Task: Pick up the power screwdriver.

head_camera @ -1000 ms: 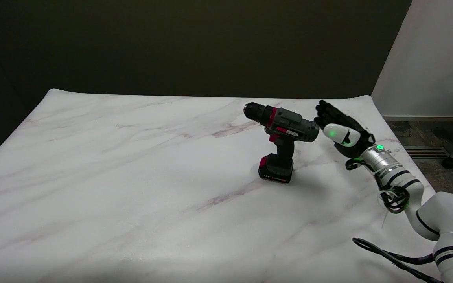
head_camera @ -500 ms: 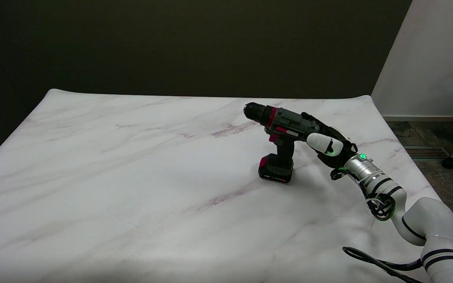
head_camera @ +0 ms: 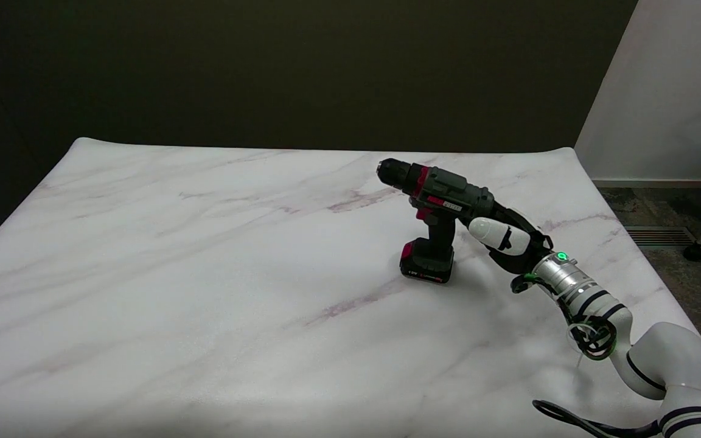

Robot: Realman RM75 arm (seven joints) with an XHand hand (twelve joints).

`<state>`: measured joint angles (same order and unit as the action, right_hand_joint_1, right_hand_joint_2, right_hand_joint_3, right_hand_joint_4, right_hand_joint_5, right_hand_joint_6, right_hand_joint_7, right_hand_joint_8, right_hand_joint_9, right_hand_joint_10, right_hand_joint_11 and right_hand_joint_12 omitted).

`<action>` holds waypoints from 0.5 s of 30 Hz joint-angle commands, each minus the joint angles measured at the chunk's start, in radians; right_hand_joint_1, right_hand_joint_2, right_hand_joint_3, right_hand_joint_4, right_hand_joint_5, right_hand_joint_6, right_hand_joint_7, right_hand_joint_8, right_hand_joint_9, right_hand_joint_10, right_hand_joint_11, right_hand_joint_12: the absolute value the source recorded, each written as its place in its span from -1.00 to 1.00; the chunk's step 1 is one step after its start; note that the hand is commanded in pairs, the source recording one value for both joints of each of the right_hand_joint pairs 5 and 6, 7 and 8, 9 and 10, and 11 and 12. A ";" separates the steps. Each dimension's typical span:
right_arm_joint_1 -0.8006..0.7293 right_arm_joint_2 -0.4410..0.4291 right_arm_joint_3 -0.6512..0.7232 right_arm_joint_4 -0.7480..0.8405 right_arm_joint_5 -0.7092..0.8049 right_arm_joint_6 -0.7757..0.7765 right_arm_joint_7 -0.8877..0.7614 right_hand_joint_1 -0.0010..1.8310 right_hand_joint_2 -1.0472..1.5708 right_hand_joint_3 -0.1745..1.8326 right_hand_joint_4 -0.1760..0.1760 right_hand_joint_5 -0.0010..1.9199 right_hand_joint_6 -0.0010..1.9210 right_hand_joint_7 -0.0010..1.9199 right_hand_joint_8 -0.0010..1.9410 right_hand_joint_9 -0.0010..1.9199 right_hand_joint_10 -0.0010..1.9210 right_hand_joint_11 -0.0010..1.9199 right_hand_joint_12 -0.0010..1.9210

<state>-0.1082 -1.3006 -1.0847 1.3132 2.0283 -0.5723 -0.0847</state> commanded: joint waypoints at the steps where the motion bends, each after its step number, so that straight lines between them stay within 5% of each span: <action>1: -0.078 -0.039 0.013 0.087 -0.013 -0.011 0.000 0.18 -0.11 -0.58 -0.68 -1.00 -1.00 -1.00 -1.00 -1.00 -1.00 -1.00 -1.00; 5: -0.085 -0.036 0.013 0.124 -0.082 -0.005 0.000 0.22 -0.14 -0.61 -0.73 -1.00 -1.00 -1.00 -1.00 -1.00 -1.00 -1.00 -1.00; 15: -0.084 -0.025 -0.022 0.213 -0.327 0.097 0.000 0.27 -0.22 -0.67 -0.36 -1.00 -1.00 -1.00 -1.00 -1.00 -1.00 -1.00 -1.00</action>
<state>-0.1669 -1.3260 -1.0758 1.4019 1.9533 -0.5752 -0.0848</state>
